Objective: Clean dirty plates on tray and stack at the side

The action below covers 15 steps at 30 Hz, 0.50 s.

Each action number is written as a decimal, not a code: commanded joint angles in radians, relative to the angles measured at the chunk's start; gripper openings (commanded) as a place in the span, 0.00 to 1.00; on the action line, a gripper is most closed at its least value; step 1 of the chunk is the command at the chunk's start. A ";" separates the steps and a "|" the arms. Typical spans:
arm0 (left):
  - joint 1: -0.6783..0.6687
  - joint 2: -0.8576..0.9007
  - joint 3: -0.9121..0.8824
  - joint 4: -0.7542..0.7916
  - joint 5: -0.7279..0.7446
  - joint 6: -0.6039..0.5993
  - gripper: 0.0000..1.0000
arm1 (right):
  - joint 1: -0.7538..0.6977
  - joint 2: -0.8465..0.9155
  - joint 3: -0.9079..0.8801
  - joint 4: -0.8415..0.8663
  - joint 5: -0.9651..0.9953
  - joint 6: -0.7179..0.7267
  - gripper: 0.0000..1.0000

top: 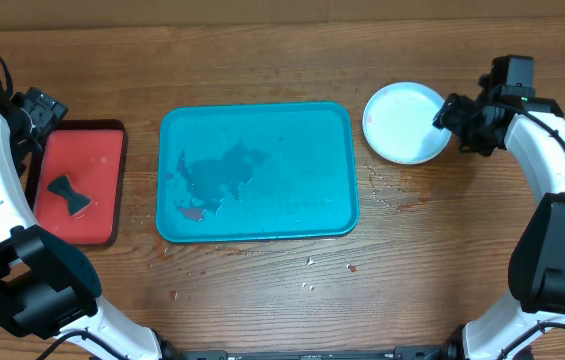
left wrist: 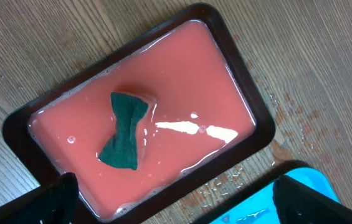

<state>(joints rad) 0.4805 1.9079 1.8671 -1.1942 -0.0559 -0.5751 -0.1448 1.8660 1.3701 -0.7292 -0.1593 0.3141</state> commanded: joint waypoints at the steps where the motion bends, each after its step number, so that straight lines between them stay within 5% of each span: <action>1: 0.003 0.002 0.008 -0.002 0.002 -0.001 1.00 | -0.001 -0.134 0.002 -0.043 -0.036 0.000 0.83; 14: 0.003 0.002 0.008 -0.002 0.002 -0.001 1.00 | 0.066 -0.542 -0.068 -0.369 -0.033 -0.074 0.83; 15: 0.003 0.002 0.008 -0.002 0.002 -0.001 1.00 | 0.081 -0.576 -0.090 -0.377 -0.038 -0.074 0.89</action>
<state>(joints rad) 0.4805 1.9076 1.8671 -1.1942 -0.0559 -0.5751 -0.0978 1.3548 1.3342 -1.0893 -0.1841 0.2653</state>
